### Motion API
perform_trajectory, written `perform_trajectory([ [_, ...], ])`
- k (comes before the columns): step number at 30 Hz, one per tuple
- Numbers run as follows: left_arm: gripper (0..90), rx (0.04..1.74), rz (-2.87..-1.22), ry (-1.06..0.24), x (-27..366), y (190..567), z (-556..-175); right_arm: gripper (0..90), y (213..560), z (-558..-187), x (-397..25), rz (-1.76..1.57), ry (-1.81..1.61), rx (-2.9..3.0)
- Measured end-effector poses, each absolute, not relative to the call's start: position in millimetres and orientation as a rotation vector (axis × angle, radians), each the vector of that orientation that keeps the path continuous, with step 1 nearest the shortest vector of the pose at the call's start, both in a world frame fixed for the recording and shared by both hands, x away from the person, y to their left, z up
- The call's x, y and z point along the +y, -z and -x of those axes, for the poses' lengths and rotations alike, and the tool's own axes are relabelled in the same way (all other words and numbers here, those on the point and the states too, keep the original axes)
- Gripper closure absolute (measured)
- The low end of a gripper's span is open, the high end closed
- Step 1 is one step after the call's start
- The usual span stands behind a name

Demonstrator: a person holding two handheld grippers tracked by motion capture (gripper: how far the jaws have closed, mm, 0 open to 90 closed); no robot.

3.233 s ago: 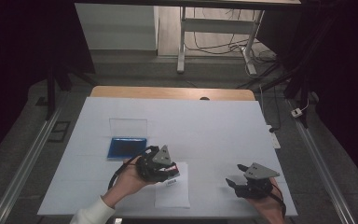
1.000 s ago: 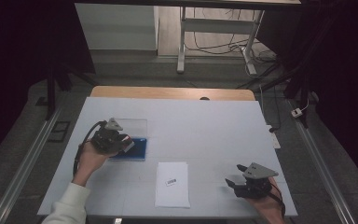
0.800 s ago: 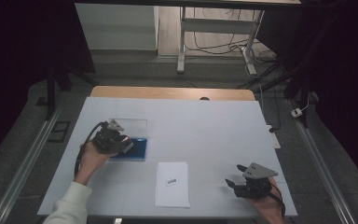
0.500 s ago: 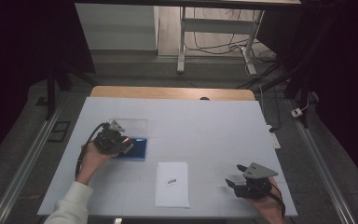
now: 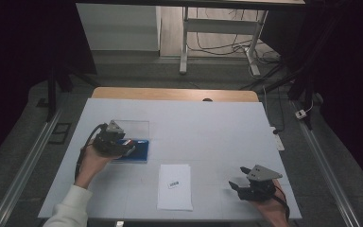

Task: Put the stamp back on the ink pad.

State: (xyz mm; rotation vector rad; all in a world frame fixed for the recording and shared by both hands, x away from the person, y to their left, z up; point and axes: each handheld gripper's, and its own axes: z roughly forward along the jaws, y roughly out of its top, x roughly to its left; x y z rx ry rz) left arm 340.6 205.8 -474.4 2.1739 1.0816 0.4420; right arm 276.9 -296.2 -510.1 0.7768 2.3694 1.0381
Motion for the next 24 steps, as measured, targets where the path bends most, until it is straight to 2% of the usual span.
perform_trajectory([
  [10, 35.5, 1.041, -2.090, -0.452, 209.8, 463.2, -295.3, 28.9, 507.8, -275.0, -296.1, -0.777, -1.061, 2.362],
  [15, 33.8, 1.039, -2.078, -0.458, 208.6, 470.8, -269.3, 28.9, 507.7, -275.3, -297.8, -0.785, -1.068, 2.359],
  [24, 33.2, 1.017, -2.066, -0.393, 209.9, 491.3, -233.8, 28.9, 507.4, -277.1, -300.9, -0.799, -1.078, 2.341],
])
